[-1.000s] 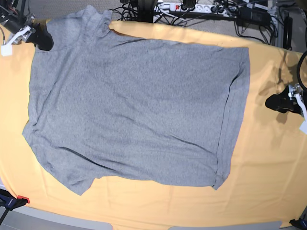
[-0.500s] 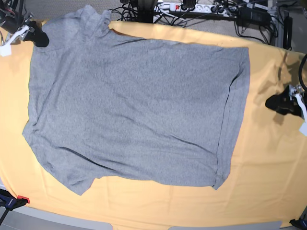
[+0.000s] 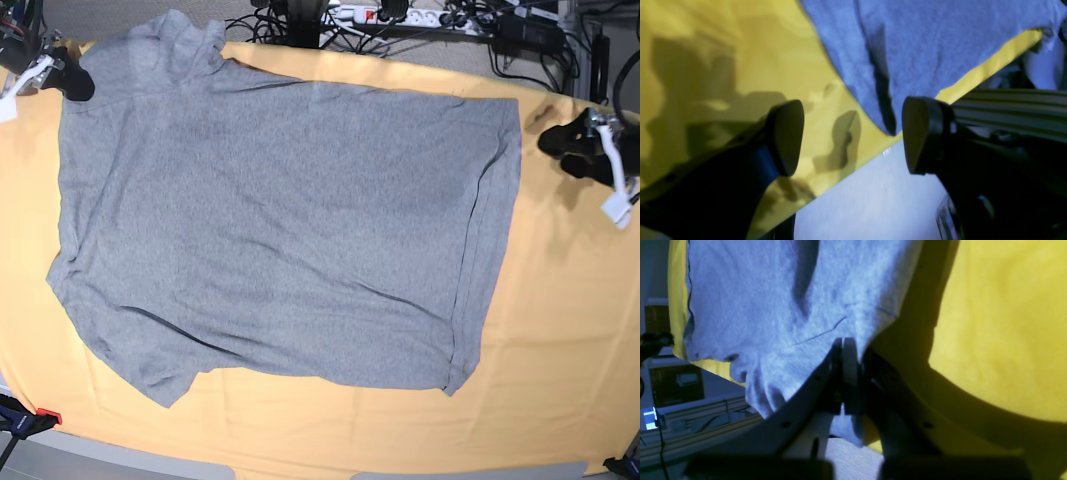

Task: Layout the t-shirt on the table in an organized manner, then fold the t-shirt properly
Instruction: 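Lower both grippers and grasp the shoulder seams, then lift the shirt by both shoulders off the table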

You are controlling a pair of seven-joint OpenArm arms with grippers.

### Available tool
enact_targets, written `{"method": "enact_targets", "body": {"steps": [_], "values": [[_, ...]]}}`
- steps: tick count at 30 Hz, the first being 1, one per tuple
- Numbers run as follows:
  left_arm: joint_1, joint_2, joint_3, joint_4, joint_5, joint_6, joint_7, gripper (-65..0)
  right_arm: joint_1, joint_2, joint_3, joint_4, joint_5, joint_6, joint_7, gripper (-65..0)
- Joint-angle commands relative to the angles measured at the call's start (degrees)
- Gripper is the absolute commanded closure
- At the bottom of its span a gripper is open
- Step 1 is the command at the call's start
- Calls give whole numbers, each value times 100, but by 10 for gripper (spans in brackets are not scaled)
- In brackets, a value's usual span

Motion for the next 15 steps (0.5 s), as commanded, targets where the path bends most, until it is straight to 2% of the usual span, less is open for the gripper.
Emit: {"method": "enact_targets", "body": {"steps": [1, 6, 15], "values": [[94, -28, -330, 76, -130, -11, -64, -462, -15, 116, 44, 79, 143, 10, 62, 0], [723, 546, -1001, 74, -130, -33, -64, -462, -15, 116, 46, 79, 143, 10, 62, 0], [737, 1740, -1025, 68, -130, -162, -64, -462, -17, 151, 46, 157, 143, 10, 62, 0]]}}
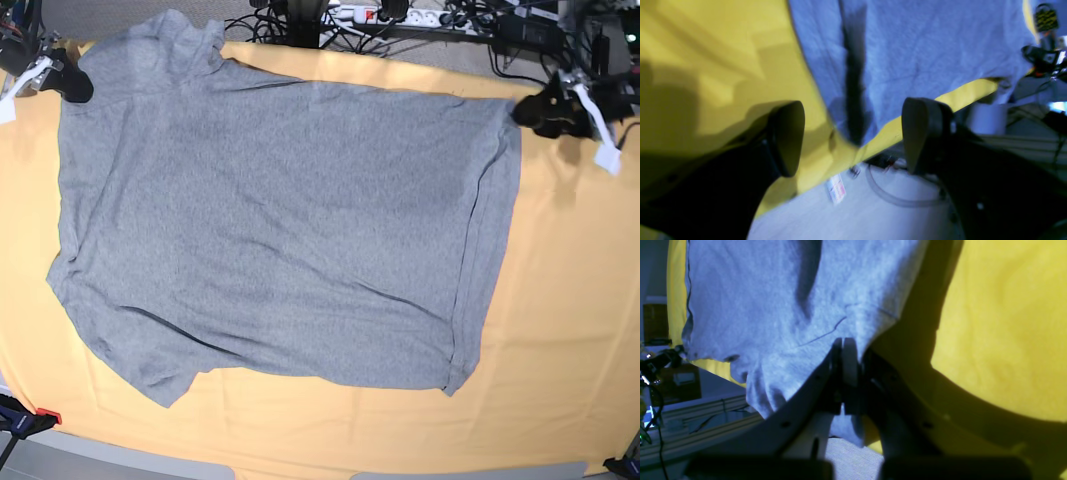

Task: Layout the t-shirt on the table in an organized manner, then fold the t-shirt properly
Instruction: 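Lift the shirt by both shoulders off the table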

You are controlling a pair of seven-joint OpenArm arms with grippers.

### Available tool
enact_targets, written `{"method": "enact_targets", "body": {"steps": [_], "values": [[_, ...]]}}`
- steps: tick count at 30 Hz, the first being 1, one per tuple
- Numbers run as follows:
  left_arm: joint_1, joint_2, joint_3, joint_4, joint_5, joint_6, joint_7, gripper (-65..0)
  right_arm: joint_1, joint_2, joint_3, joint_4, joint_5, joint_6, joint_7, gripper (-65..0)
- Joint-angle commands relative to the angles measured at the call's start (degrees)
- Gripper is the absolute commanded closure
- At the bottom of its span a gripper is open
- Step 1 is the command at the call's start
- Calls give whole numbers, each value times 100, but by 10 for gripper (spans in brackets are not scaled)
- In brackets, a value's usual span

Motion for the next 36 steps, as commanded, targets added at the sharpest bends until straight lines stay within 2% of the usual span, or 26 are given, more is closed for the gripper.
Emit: {"method": "enact_targets", "body": {"steps": [1, 7, 14, 22, 29, 36], "values": [[-22, -22, -55, 72, -82, -31, -34, -462, -17, 131, 44, 107, 143, 10, 62, 0], [-24, 328, -55, 72, 153, -31, -34, -462, -20, 271, 46, 107, 143, 10, 62, 0], [-22, 249, -55, 76, 157, -26, -34, -462, -17, 404, 44, 107, 143, 10, 62, 0], [146, -7, -57, 103, 330, -4, -34, -462, -17, 420, 46, 107, 143, 10, 62, 0], [531, 164, -55, 398, 247, -7, -34, -462, -15, 417, 44, 107, 143, 10, 62, 0], [542, 319, -37, 398, 249, 63, -34, -462, -15, 417, 46, 107, 143, 10, 62, 0]]}}
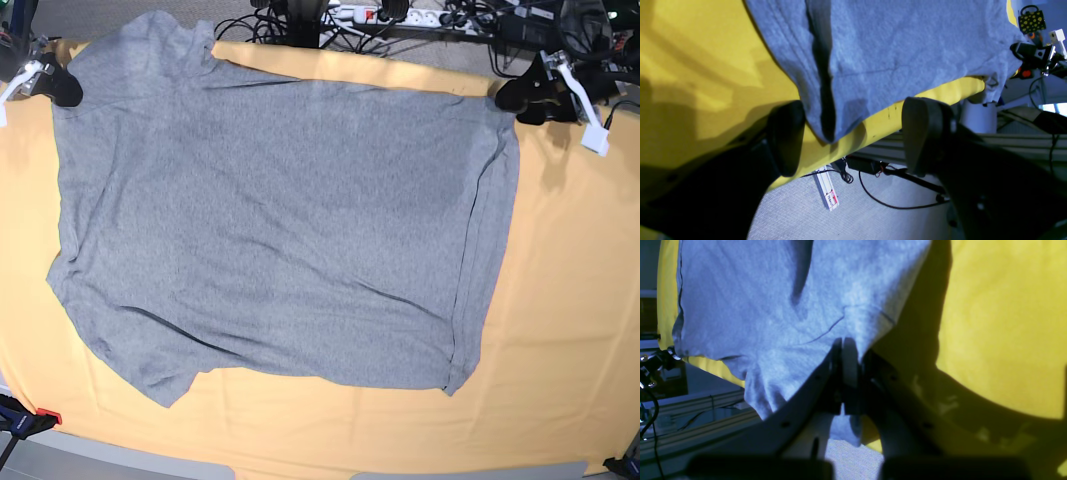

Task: Layout the t-shirt on the table in an organized manner, then fold the t-shirt properly
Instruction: 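Lift the shirt by both shoulders off the table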

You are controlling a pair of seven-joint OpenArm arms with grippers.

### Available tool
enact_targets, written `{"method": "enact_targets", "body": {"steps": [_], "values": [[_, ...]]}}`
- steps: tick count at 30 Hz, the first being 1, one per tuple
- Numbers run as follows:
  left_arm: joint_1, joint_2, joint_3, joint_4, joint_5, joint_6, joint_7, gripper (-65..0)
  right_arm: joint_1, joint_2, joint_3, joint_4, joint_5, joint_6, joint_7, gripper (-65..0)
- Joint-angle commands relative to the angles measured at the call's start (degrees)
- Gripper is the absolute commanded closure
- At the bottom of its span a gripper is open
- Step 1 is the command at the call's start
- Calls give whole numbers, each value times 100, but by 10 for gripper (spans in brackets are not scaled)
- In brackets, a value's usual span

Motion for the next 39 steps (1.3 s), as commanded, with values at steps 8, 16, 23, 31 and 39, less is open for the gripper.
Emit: {"method": "enact_targets", "body": {"steps": [8, 16, 23, 31, 39], "values": [[-2, 138, 7, 48, 114, 28, 111, -462, -17, 133, 46, 107, 141, 10, 64, 0], [-13, 348, 7, 48, 59, 28, 87, -458, -17, 133, 44, 107, 141, 10, 64, 0], [-304, 479, 7, 48, 24, 20, 92, -172, -17, 136, 46, 107, 141, 10, 64, 0], [-667, 339, 0, 50, 22, -59, 133, 0, -17, 184, 46, 131, 141, 10, 64, 0], [-684, -236, -17, 50, -217, -159, 159, 0, -20, 485, 46, 732, 141, 10, 64, 0]]}}
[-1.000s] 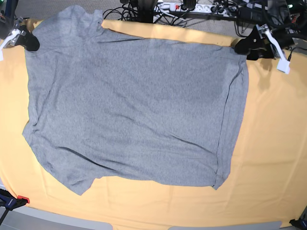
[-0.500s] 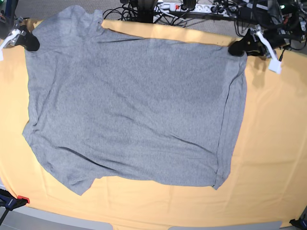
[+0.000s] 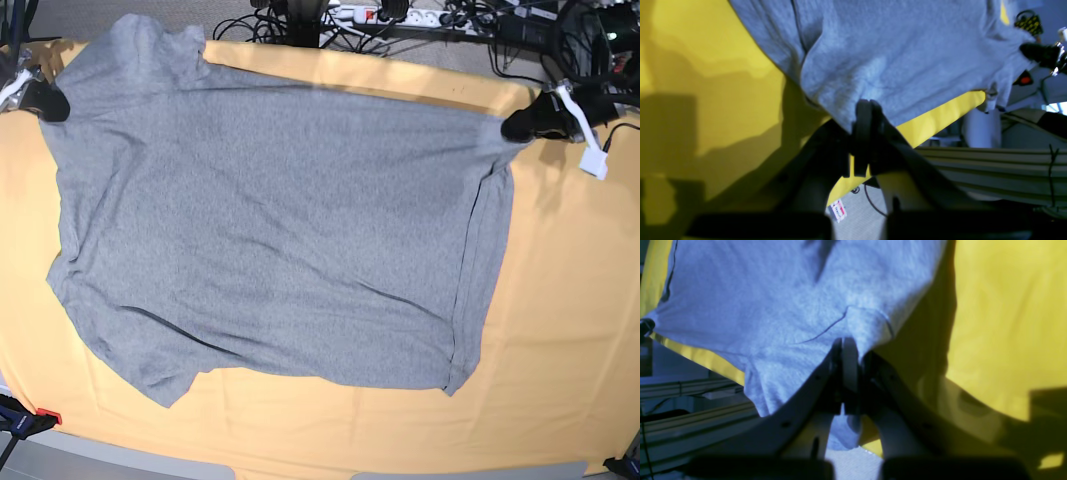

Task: Layout the t-shirt on the table in an organized manner, then fold the t-shirt properly
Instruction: 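Lift the shirt by both shoulders off the table, then hold the shoulders up and stretch the shirt taut between both grippers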

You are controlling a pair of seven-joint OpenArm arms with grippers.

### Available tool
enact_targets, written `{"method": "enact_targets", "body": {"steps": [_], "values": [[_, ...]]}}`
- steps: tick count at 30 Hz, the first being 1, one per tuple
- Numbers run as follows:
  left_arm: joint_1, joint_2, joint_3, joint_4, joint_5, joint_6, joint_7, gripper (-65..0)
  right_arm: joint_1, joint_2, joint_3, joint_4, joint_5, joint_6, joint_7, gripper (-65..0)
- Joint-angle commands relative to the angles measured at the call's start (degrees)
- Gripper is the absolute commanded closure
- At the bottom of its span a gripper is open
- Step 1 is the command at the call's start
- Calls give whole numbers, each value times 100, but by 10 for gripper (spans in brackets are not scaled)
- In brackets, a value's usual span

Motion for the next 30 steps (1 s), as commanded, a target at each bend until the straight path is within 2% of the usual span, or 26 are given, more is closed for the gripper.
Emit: {"method": "enact_targets", "body": {"steps": [1, 6, 16, 23, 30], "values": [[-17, -190, -55, 94, -139, -32, -64, 0, -15, 129, 44, 116, 95, 10, 75, 0], [136, -407, -55, 393, -139, -32, -64, 0, -31, 125, 44, 146, 95, 10, 75, 0], [1259, -380, -57, 1952, -139, -32, -64, 0, -289, 111, 44, 146, 95, 10, 75, 0], [1572, -507, -57, 2455, -139, -32, -64, 0, -734, 114, 44, 190, 95, 10, 75, 0], [1622, -1078, -55, 2452, -139, -32, -64, 0, -1309, 111, 44, 597, 95, 10, 75, 0]]}}
